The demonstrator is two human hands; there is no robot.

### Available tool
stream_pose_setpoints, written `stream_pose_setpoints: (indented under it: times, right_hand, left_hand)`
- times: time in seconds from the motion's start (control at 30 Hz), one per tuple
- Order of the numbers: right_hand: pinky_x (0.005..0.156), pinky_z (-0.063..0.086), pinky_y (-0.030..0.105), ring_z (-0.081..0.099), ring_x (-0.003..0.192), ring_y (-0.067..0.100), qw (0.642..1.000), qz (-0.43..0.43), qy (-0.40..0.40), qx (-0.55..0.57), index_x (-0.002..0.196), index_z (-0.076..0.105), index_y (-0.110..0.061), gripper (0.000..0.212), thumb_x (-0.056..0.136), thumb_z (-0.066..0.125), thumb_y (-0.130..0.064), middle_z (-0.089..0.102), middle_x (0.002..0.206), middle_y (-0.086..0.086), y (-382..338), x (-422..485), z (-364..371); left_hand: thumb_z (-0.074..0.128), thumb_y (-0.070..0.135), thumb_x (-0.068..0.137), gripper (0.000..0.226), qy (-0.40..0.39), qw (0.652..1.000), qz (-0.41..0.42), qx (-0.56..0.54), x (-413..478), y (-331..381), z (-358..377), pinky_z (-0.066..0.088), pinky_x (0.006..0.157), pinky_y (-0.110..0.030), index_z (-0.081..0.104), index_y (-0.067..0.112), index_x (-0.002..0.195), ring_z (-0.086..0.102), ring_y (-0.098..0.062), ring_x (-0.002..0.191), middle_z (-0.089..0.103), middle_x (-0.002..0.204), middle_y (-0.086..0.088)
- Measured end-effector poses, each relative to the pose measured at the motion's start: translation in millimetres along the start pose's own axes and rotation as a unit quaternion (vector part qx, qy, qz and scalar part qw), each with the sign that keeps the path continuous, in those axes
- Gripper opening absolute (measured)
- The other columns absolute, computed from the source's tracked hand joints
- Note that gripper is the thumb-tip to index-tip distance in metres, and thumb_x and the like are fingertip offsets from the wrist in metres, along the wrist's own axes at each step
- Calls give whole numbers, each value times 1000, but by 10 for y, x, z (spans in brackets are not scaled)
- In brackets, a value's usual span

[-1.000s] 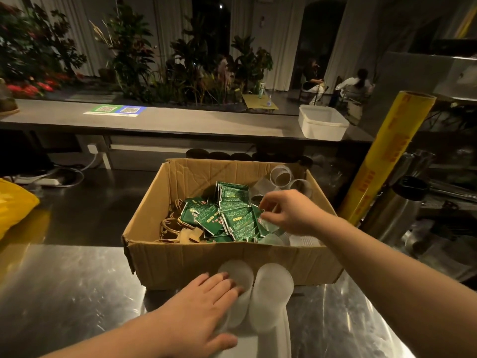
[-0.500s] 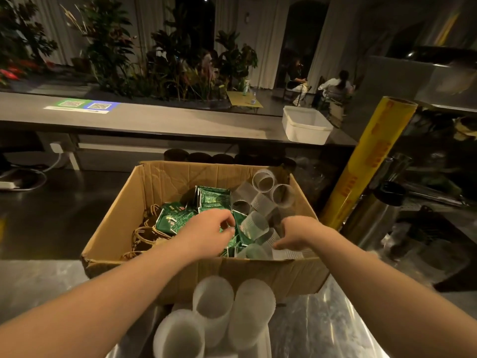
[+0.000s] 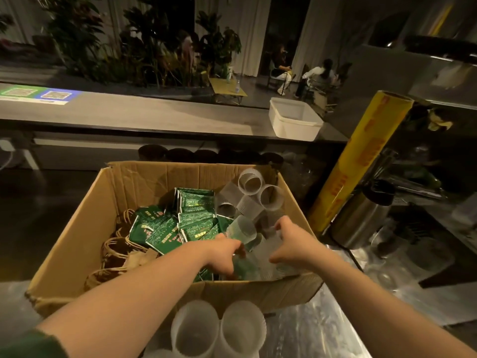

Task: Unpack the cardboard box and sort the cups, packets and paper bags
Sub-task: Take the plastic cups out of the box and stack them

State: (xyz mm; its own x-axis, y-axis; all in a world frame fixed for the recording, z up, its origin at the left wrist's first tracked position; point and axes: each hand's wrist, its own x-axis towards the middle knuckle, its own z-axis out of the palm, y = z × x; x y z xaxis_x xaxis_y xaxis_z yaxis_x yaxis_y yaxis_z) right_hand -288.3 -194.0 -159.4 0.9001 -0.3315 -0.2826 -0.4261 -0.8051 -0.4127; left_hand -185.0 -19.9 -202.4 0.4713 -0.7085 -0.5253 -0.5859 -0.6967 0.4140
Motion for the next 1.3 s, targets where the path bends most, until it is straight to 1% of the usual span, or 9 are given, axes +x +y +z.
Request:
stream_pose_setpoints:
  times: [0.1, 0.2, 0.33, 0.53, 0.73, 0.9, 1.03, 1.13, 1.3]
  right_hand:
    - [78, 60, 28, 61, 102, 16, 977, -39, 8, 210, 129, 44, -23, 65, 79, 84, -13, 54, 122, 2, 34, 57, -131]
    - [83, 59, 33, 63, 110, 27, 907, -90, 3, 412, 122, 53, -22, 53, 79, 84, -14, 56, 126, 12, -19, 90, -156]
    - [92, 57, 45, 64, 110, 28, 849, -138, -41, 508, 121, 65, -19, 50, 72, 77, -19, 63, 123, 13, -232, 151, 56]
    - [85, 56, 28, 64, 108, 20, 893, -178, -78, 405, 134, 58, -26, 47, 90, 68, -12, 63, 126, 5, -592, 265, 297]
    - [105, 47, 40, 50, 126, 23, 926, -159, -121, 321, 152, 38, -28, 70, 85, 55, -32, 45, 146, 1, -796, 256, 340]
    - [109, 43, 41, 46, 135, 22, 919, -162, -124, 337, 154, 35, -25, 51, 108, 40, -46, 47, 147, 0, -793, 358, 424]
    - [102, 49, 47, 55, 120, 25, 988, -102, 111, -41, 128, 59, -24, 32, 96, 57, -27, 60, 125, 1, -330, 701, 191]
    - [104, 42, 49, 48, 121, 27, 979, -70, 36, -186, 122, 58, -27, 34, 91, 64, -37, 55, 124, 2, -98, 744, 217]
    - [105, 38, 48, 40, 126, 29, 968, -102, 6, -228, 129, 64, -28, 45, 91, 66, -52, 53, 131, 3, -150, 809, 426]
  left_hand:
    - [86, 25, 77, 72, 56, 989, 47, -128, -136, -151, -121, 46, 101, -29, 46, 25, 137, 52, -15, 123, 52, 139, 3]
    - [89, 28, 74, 67, 145, 966, 69, -200, -361, -272, -157, 51, 81, -20, 46, 31, 126, 59, -5, 106, 56, 123, 10]
    - [88, 41, 70, 80, 236, 939, 60, -241, -546, -394, -21, 57, 93, -36, 37, 38, 132, 56, -8, 112, 45, 128, 15]
    - [88, 37, 74, 92, 315, 921, 38, -226, -576, -388, 37, 53, 99, -37, 32, 33, 147, 47, -13, 117, 32, 134, 12]
    - [93, 36, 68, 103, 321, 925, 30, -200, -470, -408, 143, 45, 103, -33, 30, 39, 150, 45, -9, 121, 36, 135, 19]
    - [94, 45, 62, 98, 319, 926, 12, -199, -396, -482, 185, 52, 100, -38, 37, 50, 142, 57, -12, 117, 54, 131, 17]
    - [88, 58, 65, 94, 357, 922, -27, -144, -444, -530, 148, 50, 97, -40, 37, 43, 142, 52, -15, 112, 51, 126, 14]
    - [87, 59, 67, 96, 376, 914, -48, -145, -461, -515, 135, 49, 95, -40, 32, 45, 144, 52, -16, 110, 49, 124, 16]
    - [85, 48, 75, 91, 387, 913, -38, -126, -453, -489, 120, 46, 102, -40, 29, 42, 146, 47, -11, 114, 46, 135, 17]
